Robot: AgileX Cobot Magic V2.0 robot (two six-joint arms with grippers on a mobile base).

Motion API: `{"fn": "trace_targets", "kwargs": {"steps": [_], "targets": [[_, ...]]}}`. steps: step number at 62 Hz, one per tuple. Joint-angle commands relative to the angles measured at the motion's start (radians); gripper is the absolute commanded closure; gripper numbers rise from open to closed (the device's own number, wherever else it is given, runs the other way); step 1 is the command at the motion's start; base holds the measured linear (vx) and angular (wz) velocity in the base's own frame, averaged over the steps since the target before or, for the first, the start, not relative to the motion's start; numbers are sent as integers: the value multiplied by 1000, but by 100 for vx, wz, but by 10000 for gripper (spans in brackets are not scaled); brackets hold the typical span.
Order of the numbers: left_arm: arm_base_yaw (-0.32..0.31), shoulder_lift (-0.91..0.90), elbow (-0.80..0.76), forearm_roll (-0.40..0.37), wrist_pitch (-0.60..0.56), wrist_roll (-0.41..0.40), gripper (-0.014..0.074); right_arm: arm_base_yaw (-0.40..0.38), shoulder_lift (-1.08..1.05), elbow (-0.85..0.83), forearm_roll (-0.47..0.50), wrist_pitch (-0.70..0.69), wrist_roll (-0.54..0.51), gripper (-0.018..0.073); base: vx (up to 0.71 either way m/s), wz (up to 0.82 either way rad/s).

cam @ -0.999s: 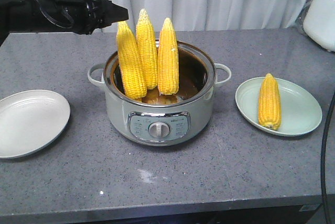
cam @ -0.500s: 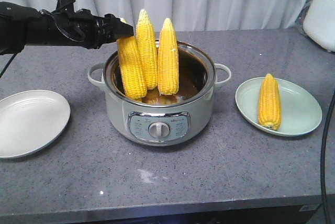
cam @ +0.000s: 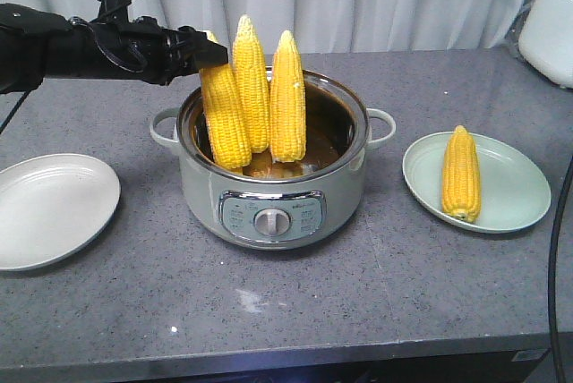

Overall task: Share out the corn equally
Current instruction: 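Reach the left gripper over the pot and grasp the nearest corn cob, then lift the corn cob out and lower it onto the cream plate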

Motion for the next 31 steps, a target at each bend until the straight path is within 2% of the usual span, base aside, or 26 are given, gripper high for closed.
{"fn": "trace_targets", "kwargs": {"steps": [1,17,31], "targets": [[-4,-52,-34,-53,0,5,338,-4,-38,-28,48,-27,-7,-19,0,0],[-4,-53,-38,-53,24,4,607,-4,-38,-28,48,-27,-7,-19,0,0],[-2,-146,-38,-59,21,4,605,-4,-38,-28,56,6,-7,-19,0,0]]}}
